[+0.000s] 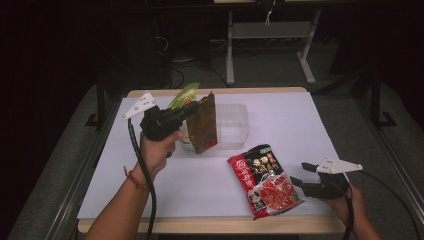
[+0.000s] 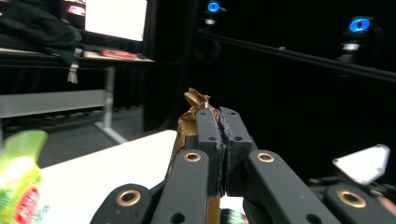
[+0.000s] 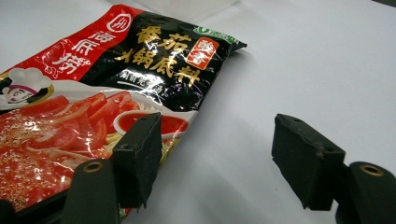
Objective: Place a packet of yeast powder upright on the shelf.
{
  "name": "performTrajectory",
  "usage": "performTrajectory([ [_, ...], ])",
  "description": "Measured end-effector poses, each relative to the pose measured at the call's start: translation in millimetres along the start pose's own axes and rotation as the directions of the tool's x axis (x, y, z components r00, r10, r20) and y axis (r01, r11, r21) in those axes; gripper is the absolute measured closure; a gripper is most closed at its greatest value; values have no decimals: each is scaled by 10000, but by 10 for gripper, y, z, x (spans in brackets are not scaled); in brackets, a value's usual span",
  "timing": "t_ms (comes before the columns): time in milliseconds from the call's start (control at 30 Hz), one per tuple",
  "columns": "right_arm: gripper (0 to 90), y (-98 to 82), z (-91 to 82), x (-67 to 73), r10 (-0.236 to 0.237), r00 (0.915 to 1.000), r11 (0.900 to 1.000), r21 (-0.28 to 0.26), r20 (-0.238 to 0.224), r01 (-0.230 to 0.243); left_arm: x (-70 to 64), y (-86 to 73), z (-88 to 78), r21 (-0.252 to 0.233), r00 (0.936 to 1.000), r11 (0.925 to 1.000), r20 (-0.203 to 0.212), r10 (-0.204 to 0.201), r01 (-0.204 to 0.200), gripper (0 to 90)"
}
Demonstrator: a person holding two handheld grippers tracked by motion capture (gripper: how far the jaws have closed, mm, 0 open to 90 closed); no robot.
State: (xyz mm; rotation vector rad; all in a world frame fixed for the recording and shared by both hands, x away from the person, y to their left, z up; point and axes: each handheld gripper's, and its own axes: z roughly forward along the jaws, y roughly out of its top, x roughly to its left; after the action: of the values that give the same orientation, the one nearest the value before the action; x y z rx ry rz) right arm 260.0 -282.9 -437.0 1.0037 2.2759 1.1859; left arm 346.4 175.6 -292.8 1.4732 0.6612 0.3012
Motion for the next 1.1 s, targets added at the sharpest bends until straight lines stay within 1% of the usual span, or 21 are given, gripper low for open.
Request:
performTrajectory([
  [67, 327, -1, 0, -2, -2, 10000, 10000, 4, 5, 2, 25, 11, 82, 2, 9989, 9999, -455, 111, -111, 882],
  [100, 327, -1, -2, -2, 10, 10000, 10000, 7, 9, -10, 47, 15, 108, 17, 9993, 10000, -367, 19, -18, 883],
  [133, 327, -1, -2, -2, -2, 10000, 10000, 3, 15, 2, 69, 15, 138, -34, 9988, 9999, -477, -102, 100, 883],
  [167, 327, 0, -2, 0, -11, 10000, 10000, 4, 26, 11, 92, 17, 173, -17, 9978, 10000, -655, -67, 66, 883],
  [200, 327, 0, -1, 0, -17, 10000, 10000, 12, 33, 17, 111, 19, 193, 26, 9978, 10000, -660, -42, 44, 883],
  [233, 327, -1, -1, 1, -7, 10000, 10000, 17, 21, 7, 130, 16, 217, -21, 9964, 9999, -845, -104, 103, 883],
  [267, 326, -4, 1, 1, 9, 10000, 10000, 28, 18, -9, 151, 17, 240, -9, 9950, 10000, -990, -90, 90, 882],
  [300, 326, -4, 1, 1, 9, 10000, 10000, 28, 18, -9, 176, 20, 264, 68, 9951, 10000, -991, -28, 35, 882],
  [333, 327, -5, 1, -1, 24, 10000, 10000, 55, 23, -25, 196, 18, 286, 41, 9936, 9999, -1123, -87, 92, 882],
  [433, 327, -7, 0, -1, 17, 10000, 10000, 33, 91, -18, 248, 18, 355, 156, 9902, 9999, -1392, 62, -41, 882],
  [500, 327, -6, -5, -3, 4, 9999, 10000, -27, 129, -3, 291, 12, 407, 204, 9887, 9998, -1495, 86, -57, 882],
  [567, 327, -7, -5, -6, 17, 9999, 10000, -23, 159, -17, 307, 6, 452, 280, 9852, 9995, -1704, 204, -159, 881],
  [600, 327, -8, -3, -8, 17, 9999, 10000, 3, 164, -17, 320, -1, 487, 315, 9851, 9994, -1710, 199, -148, 881],
  [667, 327, -10, 1, -9, 23, 9999, 10000, 11, 141, -23, 327, -10, 532, 386, 9803, 9990, -1951, 303, -232, 881],
  [700, 327, -11, 2, -10, 24, 9999, 10000, 12, 136, -24, 337, -15, 562, 439, 9801, 9987, -1954, 346, -265, 881],
  [867, 327, -14, 11, -13, 41, 9999, 10000, 56, 96, -41, 364, -78, 719, 543, 9678, 9981, -2481, 414, -288, 881],
  [933, 327, -15, 13, -13, 34, 10000, 10000, 57, 84, -34, 374, -104, 774, 597, 9648, 9977, -2588, 479, -336, 881],
  [967, 327, -16, 15, -13, 27, 10000, 10000, 64, 79, -27, 383, -125, 807, 622, 9608, 9975, -2728, 490, -332, 880],
  [1033, 327, -19, 22, -12, 41, 10000, 10000, 85, 78, -42, 399, -159, 851, 637, 9616, 9977, -2715, 403, -238, 880],
  [1067, 327, -19, 26, -11, 18, 10000, 9999, 111, 80, -19, 401, -180, 872, 631, 9586, 9976, -2813, 443, -276, 880],
  [1100, 327, -19, 29, -10, -16, 10000, 9999, 110, 68, 15, 407, -200, 890, 551, 9583, 9981, -2827, 408, -262, 879],
])
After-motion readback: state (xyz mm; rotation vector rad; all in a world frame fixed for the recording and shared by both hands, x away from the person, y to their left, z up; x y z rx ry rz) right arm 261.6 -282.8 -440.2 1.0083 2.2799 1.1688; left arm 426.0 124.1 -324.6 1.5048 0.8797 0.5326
